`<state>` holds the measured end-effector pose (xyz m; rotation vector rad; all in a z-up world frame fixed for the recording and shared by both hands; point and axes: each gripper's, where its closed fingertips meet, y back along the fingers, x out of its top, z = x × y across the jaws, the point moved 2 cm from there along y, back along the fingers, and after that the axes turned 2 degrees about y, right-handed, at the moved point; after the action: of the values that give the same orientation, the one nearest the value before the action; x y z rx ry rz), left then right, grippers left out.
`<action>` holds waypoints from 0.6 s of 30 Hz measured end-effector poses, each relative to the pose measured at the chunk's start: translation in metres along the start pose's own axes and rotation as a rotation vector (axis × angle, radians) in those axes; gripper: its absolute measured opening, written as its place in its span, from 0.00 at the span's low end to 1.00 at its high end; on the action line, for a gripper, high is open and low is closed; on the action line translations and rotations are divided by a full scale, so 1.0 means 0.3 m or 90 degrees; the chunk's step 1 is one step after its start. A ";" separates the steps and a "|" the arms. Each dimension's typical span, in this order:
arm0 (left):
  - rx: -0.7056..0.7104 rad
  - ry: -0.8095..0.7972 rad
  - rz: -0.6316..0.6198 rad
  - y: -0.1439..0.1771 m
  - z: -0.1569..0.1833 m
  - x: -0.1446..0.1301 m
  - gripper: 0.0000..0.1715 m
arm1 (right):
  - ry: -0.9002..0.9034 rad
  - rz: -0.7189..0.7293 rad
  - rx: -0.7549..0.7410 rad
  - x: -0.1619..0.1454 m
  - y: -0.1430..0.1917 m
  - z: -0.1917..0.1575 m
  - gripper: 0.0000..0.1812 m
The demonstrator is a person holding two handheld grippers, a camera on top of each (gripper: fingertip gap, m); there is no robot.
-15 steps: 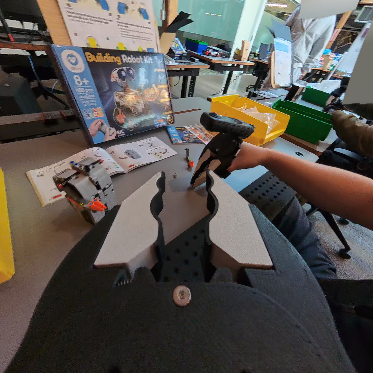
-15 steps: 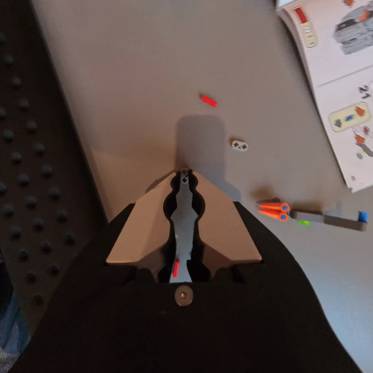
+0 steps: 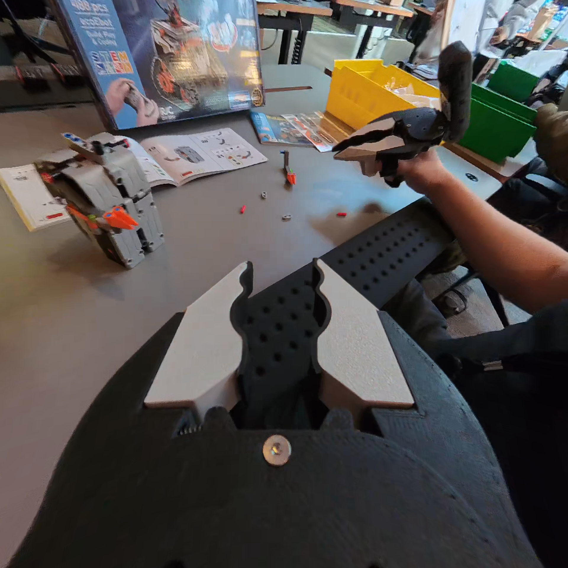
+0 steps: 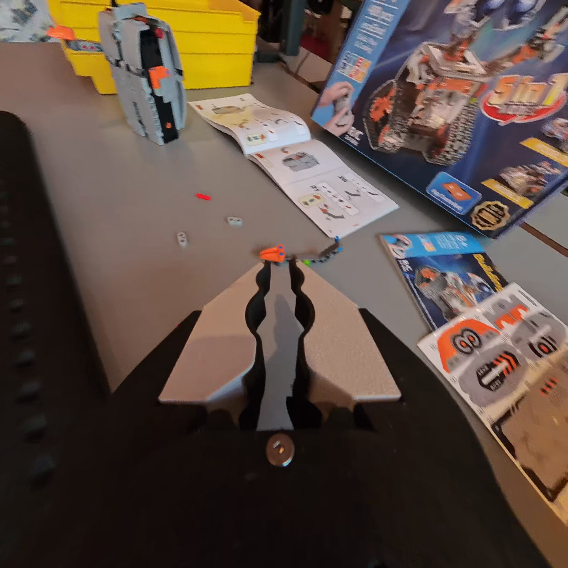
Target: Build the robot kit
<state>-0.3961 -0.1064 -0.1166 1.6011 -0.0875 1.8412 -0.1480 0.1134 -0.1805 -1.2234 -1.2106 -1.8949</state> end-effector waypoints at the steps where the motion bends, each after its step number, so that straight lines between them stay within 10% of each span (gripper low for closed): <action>1: -0.028 0.003 -0.006 -0.024 0.016 -0.003 0.21 | -0.008 0.006 -0.024 -0.001 0.008 0.018 0.07; 18: -0.203 -0.055 -0.003 -0.349 0.133 0.059 0.21 | 0.049 0.042 -0.061 0.040 -0.012 0.002 0.05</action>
<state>-0.3071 -0.0375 -0.1305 1.4529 -0.3950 1.6565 -0.1558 0.1156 -0.1710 -1.2133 -1.0382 -1.9526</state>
